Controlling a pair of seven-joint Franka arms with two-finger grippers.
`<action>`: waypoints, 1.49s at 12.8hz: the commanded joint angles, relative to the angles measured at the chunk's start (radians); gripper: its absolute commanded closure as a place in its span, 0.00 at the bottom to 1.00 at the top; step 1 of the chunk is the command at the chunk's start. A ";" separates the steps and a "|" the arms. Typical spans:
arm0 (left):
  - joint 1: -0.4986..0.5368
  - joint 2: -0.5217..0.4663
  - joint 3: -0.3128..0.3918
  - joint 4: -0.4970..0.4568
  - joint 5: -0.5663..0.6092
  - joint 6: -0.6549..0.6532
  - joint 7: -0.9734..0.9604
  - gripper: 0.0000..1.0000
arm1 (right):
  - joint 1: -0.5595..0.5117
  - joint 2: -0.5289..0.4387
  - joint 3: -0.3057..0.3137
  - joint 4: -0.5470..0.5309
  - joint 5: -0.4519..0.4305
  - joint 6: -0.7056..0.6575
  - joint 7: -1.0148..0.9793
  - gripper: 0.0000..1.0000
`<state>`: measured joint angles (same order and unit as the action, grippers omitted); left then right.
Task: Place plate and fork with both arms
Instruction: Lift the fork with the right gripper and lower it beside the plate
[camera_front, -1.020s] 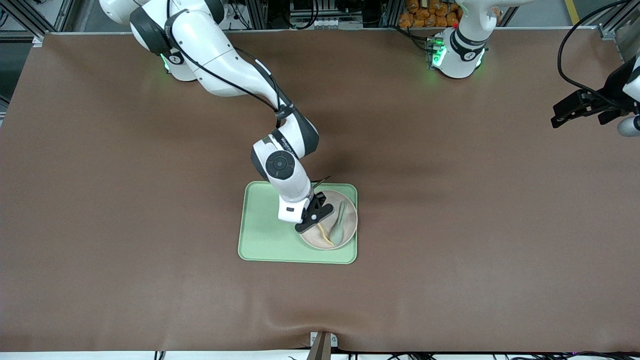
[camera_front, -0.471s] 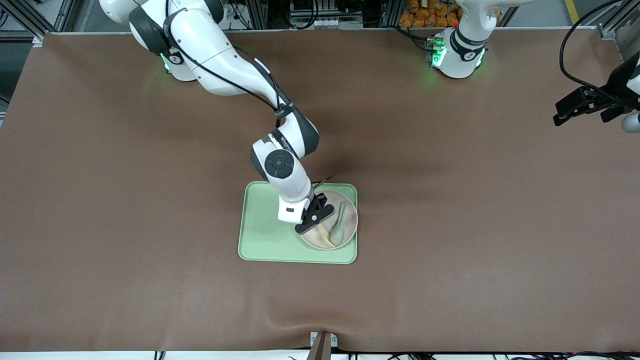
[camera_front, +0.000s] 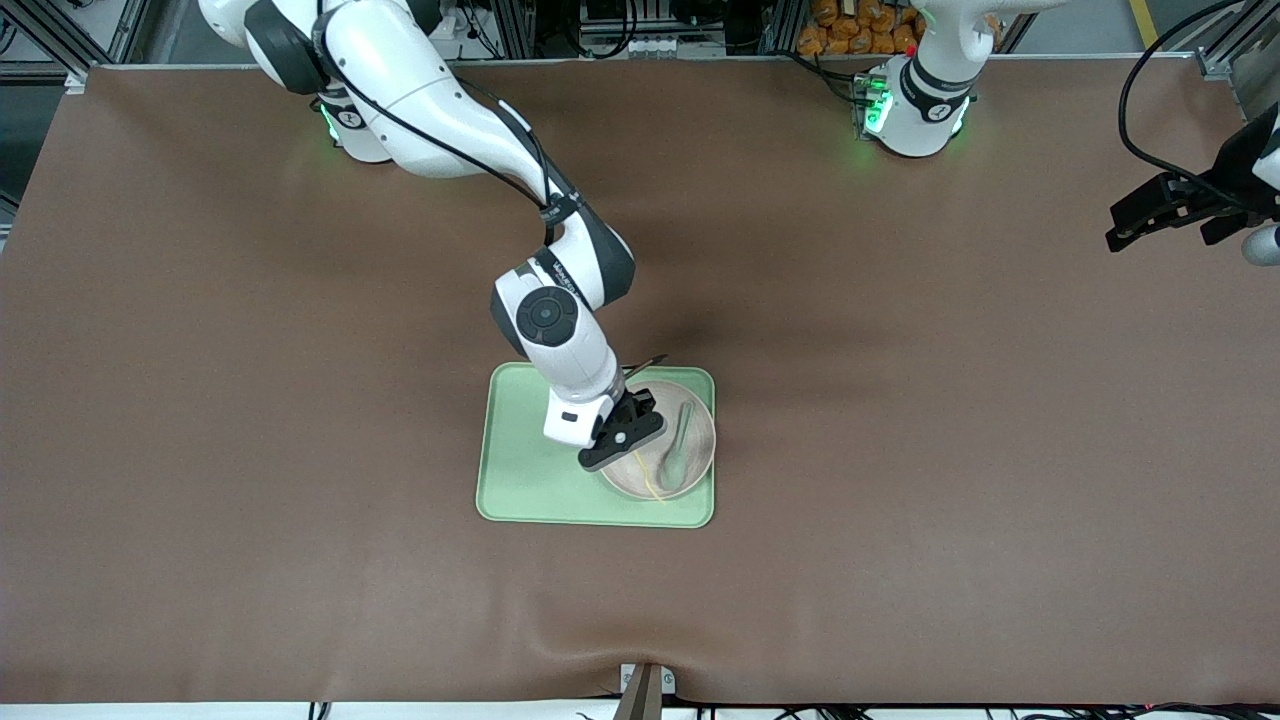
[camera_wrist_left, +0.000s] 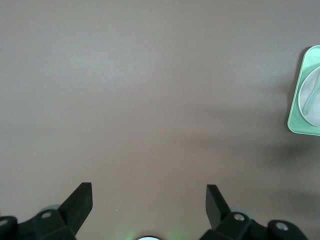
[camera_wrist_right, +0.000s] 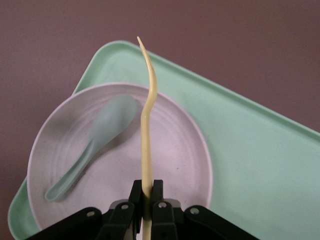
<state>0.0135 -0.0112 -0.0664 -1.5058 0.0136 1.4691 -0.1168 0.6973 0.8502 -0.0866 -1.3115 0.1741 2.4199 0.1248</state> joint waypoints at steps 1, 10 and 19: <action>0.003 -0.018 0.003 -0.013 -0.007 0.000 0.019 0.00 | -0.012 -0.074 -0.021 -0.037 0.011 -0.057 0.102 1.00; 0.002 -0.018 0.004 -0.013 -0.003 -0.001 0.026 0.00 | -0.044 -0.227 -0.104 -0.265 0.011 -0.159 0.183 1.00; 0.003 -0.016 0.002 -0.014 -0.003 0.004 0.031 0.00 | -0.048 -0.171 -0.099 -0.287 0.129 -0.162 0.354 1.00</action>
<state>0.0143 -0.0112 -0.0623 -1.5081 0.0136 1.4691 -0.1046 0.6469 0.6713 -0.1896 -1.5822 0.2370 2.2256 0.4634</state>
